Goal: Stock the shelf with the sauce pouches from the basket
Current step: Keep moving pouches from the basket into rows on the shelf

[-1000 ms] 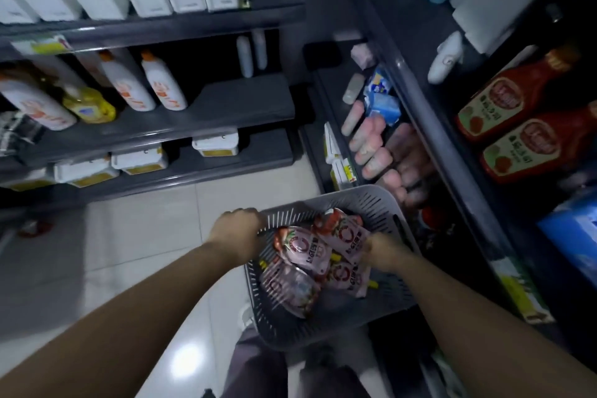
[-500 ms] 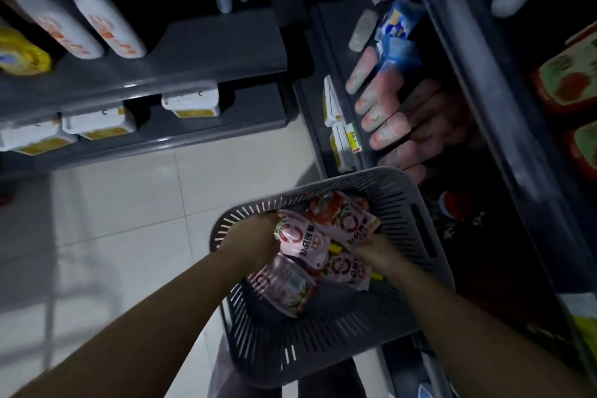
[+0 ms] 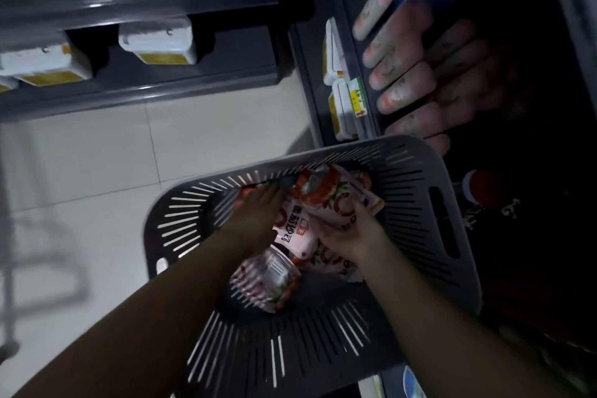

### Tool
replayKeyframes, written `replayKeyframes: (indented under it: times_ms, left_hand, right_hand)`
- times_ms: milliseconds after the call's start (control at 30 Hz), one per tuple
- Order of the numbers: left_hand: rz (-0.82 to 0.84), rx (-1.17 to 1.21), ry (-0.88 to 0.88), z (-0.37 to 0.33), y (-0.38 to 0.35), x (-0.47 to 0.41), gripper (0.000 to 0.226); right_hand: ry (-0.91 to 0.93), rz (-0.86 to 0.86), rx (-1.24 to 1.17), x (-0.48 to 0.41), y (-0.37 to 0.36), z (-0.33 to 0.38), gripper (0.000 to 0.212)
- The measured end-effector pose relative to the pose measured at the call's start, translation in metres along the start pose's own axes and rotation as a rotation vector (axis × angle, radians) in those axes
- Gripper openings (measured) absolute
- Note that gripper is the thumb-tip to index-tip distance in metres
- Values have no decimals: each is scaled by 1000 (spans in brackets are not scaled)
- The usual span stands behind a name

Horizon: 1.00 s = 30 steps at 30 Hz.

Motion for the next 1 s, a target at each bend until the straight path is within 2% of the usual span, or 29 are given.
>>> replayKeyframes:
  times_ms: [100, 233, 300, 400, 467, 567, 633, 733, 800, 867, 933, 1000]
  left_hand:
    - [-21, 14, 0, -1, -5, -8, 77]
    - [-101, 38, 25, -1, -3, -12, 78]
    - [-157, -39, 52, -4, 5, -8, 80]
    - [-126, -86, 140, 3, 7, -4, 84]
    - [-79, -117, 199, 11, 4, -3, 80]
    - [-3, -177, 213, 16, -2, -1, 71]
    - [33, -206, 202, 16, -7, 1, 71]
    - [88, -118, 176, 18, -19, 6, 53]
    - [61, -67, 169, 16, -17, 12, 45]
    - [95, -69, 170, 14, -20, 17, 47]
    - [228, 17, 168, 17, -36, 23, 47]
    - [360, 233, 175, 24, -58, 29, 47]
  right_hand:
    - [-6, -7, -110, -3, -7, 0, 58]
    - [21, -26, -100, 8, -18, -4, 41]
    - [81, -46, -86, 13, -17, -2, 37]
    - [144, -119, -23, 20, -5, 7, 24]
    - [152, -139, -3, 27, 1, 10, 21]
    - [111, -77, 46, 32, 6, 7, 16]
    - [59, 1, 155, 35, 8, 2, 13]
    - [-15, 99, 307, 40, 13, -5, 11]
    - [49, 91, 470, 45, 18, 1, 10]
    - [141, 76, 705, 49, 21, 10, 22]
    - [216, 75, 886, 55, 21, 17, 29]
    - [256, 72, 1017, 58, 22, 24, 31]
Point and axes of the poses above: each hand's wrist, its own x-axis away from the middle knuckle, its own y-axis out of the back of the hand, z = x × y, the point moved 8 cm from there along -x, towards the middle knuckle, and after that the axes turned 14 degrees about z, right-handed, at the moved point
